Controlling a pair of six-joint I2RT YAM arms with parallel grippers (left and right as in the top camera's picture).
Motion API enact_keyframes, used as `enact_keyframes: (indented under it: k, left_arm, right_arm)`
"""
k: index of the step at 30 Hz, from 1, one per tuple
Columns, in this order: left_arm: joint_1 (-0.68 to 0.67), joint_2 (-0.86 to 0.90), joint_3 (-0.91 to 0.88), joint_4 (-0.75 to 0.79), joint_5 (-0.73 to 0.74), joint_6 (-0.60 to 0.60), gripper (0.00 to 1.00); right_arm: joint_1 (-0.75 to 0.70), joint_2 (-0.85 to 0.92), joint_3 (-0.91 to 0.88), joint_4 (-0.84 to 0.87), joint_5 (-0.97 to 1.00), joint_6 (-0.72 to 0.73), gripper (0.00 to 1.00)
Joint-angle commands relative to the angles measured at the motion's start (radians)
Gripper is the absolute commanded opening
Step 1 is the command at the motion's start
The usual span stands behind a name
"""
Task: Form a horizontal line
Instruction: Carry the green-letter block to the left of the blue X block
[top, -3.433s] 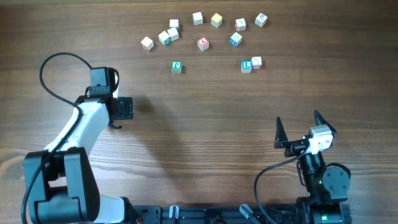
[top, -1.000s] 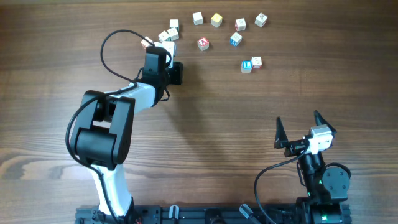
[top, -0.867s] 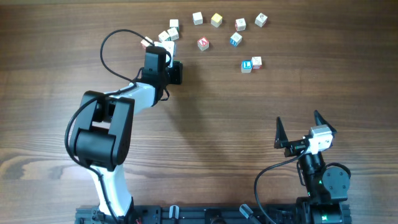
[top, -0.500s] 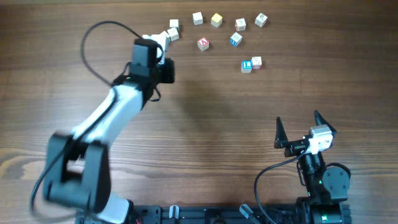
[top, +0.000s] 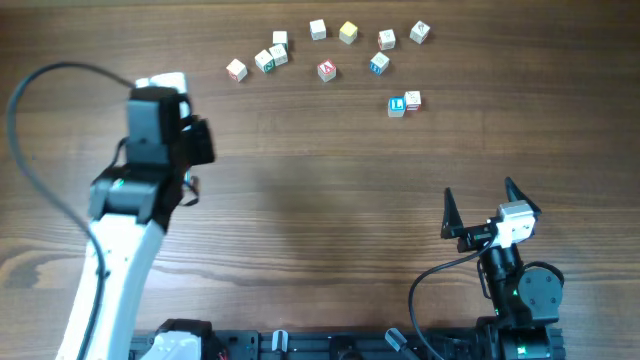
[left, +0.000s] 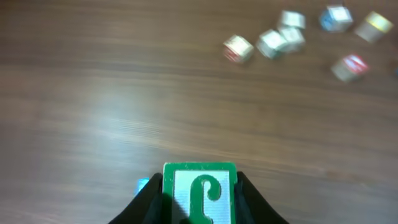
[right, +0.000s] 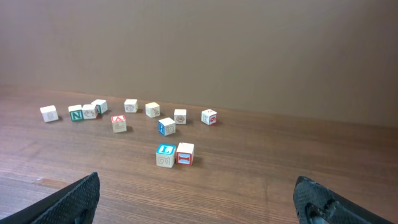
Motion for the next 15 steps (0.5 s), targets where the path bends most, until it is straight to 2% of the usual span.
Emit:
enact_keyframes:
  k: [1, 7, 15]
  left_arm:
    - [0.099, -0.027, 0.002, -0.053, -0.093, 0.008, 0.25]
    - [0.279, 0.008, 0.000, -0.062, -0.088, 0.009, 0.25]
    - [0.394, 0.127, -0.001, -0.080, -0.046, 0.095, 0.23]
  right_arm:
    - [0.007, -0.006, -0.001, 0.005, 0.010, -0.013, 1.00]
    - [0.007, -0.006, -0.001, 0.005, 0.010, -0.014, 1.00]
    - [0.007, -0.006, -0.001, 0.005, 0.010, -0.014, 1.00]
